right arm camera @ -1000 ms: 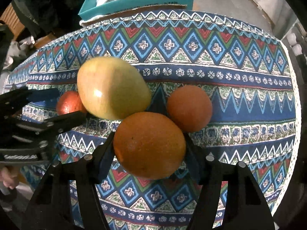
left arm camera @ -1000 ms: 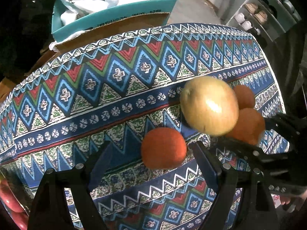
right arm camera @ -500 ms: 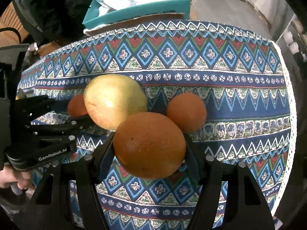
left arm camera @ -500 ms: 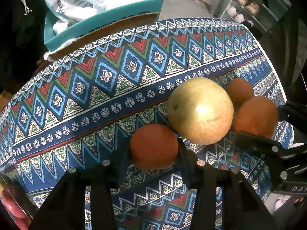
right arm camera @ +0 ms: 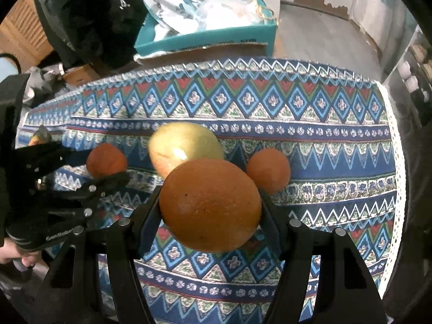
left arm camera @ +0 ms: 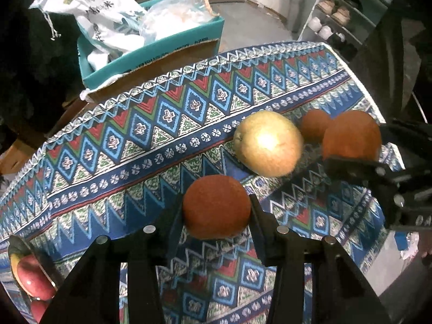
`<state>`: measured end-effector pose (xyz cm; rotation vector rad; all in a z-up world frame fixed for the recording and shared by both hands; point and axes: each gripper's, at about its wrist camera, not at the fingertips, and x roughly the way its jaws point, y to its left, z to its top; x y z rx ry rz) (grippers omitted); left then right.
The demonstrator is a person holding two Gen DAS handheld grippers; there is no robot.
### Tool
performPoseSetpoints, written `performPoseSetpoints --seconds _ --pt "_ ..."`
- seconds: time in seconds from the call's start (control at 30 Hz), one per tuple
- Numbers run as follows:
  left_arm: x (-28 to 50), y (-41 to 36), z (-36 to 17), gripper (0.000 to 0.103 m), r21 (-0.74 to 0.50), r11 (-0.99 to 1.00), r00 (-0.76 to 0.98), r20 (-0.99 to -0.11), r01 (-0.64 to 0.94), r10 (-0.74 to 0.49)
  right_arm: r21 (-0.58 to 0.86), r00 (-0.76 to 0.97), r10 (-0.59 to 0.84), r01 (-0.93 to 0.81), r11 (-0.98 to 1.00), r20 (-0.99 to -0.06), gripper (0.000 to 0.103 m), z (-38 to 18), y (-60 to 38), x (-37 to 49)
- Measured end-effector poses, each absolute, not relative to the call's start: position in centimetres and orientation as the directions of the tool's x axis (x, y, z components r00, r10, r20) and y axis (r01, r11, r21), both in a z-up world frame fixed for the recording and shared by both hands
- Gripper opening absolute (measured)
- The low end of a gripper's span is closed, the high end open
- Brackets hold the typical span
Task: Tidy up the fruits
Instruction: 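Carry the orange with the right tool while the left tool carries the red-orange fruit to the bowl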
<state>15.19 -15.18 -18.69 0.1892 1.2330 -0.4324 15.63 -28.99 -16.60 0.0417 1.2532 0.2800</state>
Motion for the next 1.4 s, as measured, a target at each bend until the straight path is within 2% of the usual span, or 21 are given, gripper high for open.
performPoseSetpoints --seconds 0.47,1.4 --pt "11.6 -12.3 -12.4 0.046 -0.088 0.897 0.345 -0.903 0.433 -0.255 0.188 0.356 0.269 -0.246 0.951 -0.895 0.067 -12.1 -27.1 13.6" --pt "5.9 -4.0 -6.9 0.046 -0.077 0.938 0.460 -0.856 0.337 -0.235 0.165 0.416 0.329 -0.383 0.909 -0.848 0.067 -6.5 -20.9 10.8"
